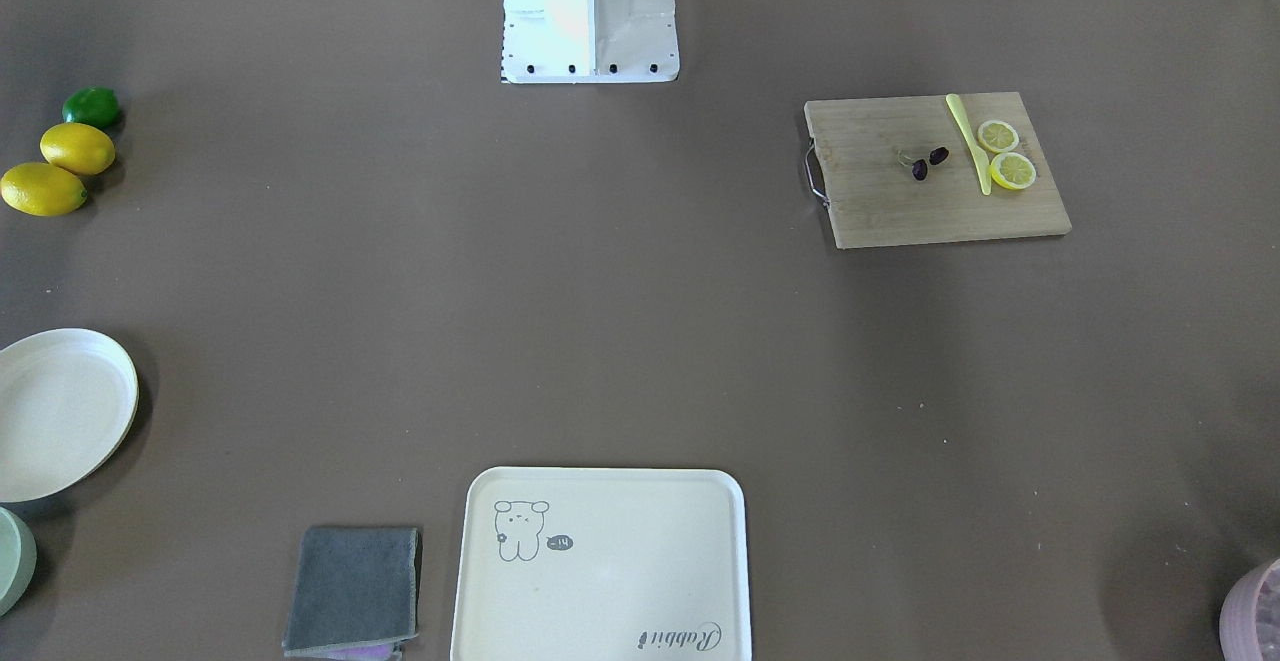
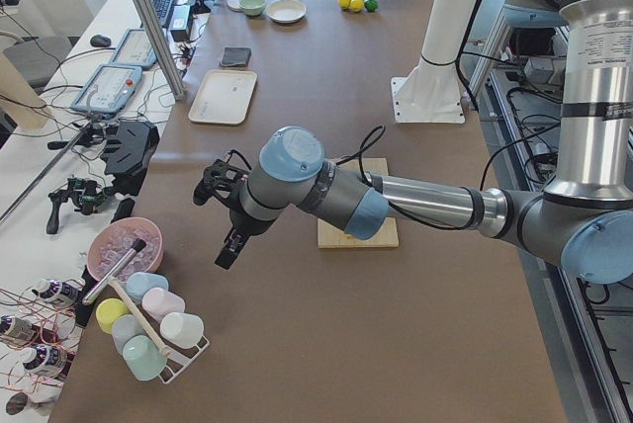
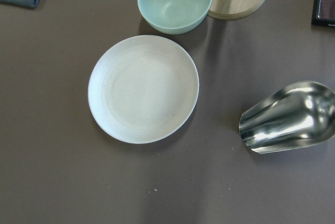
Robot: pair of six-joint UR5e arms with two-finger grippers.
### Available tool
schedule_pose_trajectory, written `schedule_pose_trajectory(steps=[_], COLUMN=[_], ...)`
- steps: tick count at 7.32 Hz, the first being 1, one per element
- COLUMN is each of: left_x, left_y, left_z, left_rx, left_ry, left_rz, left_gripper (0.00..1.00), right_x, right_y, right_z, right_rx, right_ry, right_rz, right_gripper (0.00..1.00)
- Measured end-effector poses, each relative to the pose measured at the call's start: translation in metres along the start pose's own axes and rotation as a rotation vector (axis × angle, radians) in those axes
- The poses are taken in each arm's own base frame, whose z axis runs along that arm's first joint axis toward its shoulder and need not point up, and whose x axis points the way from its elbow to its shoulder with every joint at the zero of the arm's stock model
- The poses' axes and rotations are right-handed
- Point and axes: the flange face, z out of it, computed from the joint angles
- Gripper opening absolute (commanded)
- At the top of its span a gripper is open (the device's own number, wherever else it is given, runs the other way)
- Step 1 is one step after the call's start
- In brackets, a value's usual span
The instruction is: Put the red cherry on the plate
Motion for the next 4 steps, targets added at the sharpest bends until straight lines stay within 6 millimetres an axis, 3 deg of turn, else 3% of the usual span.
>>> schedule_pose_trajectory(steps=[2,4], left_x=[0.015,0.023], left_y=[-0.003,0.004], left_z=[0.013,0.018], left_rx=[0.004,0.004], left_ry=[0.052,0.069], left_rz=[0.030,0.046], left_gripper=[0.98,0.98], right_x=[0.030,0.029], right_y=[-0.024,-0.059], right_z=[0.049,0.098], right_rx=[-0.074,-0.125], right_ry=[0.006,0.062], right_rz=[0.069,0.143], right_gripper=[0.96,0.96])
